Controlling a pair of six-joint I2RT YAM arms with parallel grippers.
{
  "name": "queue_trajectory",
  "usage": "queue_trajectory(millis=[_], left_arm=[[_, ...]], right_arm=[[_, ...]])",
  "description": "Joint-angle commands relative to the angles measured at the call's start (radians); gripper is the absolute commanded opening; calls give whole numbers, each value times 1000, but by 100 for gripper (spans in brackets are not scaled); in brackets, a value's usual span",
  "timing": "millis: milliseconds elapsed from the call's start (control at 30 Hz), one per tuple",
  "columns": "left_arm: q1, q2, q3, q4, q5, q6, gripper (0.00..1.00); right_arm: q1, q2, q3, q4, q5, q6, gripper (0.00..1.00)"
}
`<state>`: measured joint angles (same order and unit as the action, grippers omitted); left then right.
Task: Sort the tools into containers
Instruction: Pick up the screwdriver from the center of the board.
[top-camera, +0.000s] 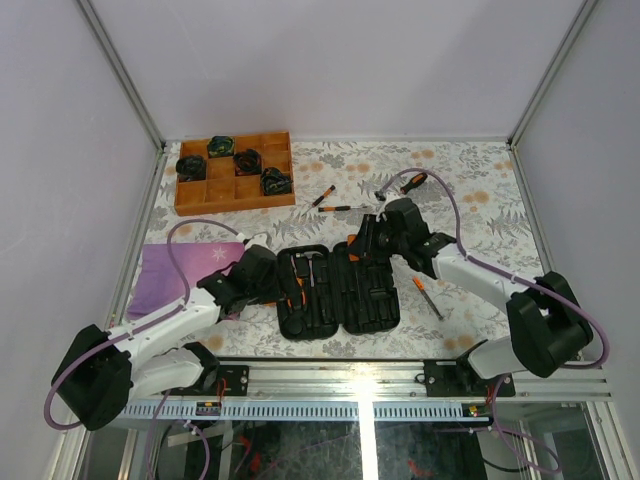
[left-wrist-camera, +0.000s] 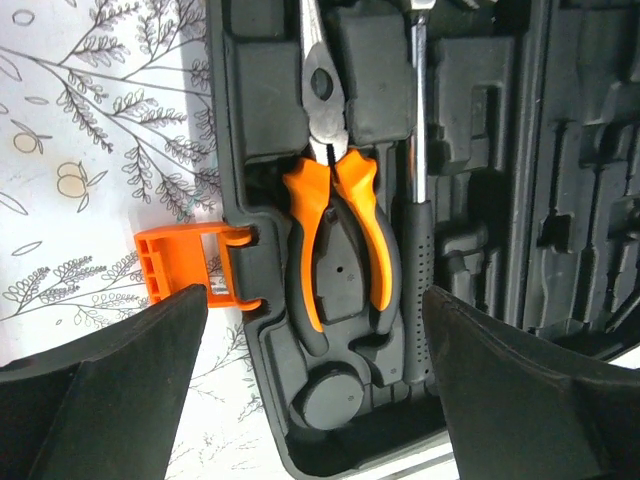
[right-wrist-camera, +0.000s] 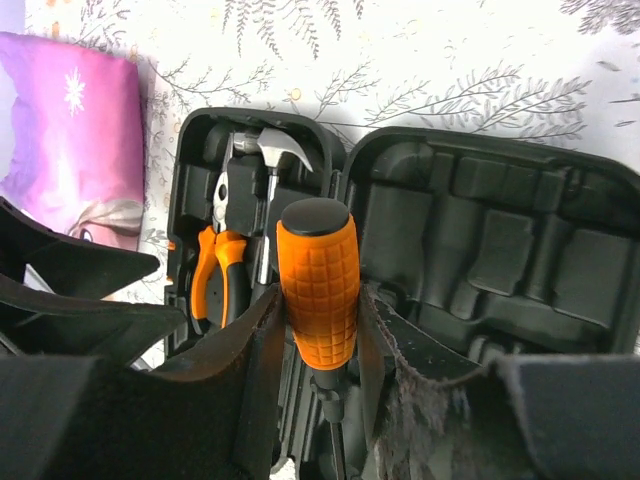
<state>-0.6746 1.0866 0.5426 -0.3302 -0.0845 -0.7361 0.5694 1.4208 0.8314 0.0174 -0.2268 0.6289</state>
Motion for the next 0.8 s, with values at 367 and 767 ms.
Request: queue_trajectory(millis=[367, 767], left_arm=[[-29, -12, -39, 60, -23, -27, 86], [-69, -151, 12, 65, -40, 38, 85]], right_arm=[[44, 97, 3, 162, 5, 92, 23], [44, -70, -19, 118, 81, 76, 23]])
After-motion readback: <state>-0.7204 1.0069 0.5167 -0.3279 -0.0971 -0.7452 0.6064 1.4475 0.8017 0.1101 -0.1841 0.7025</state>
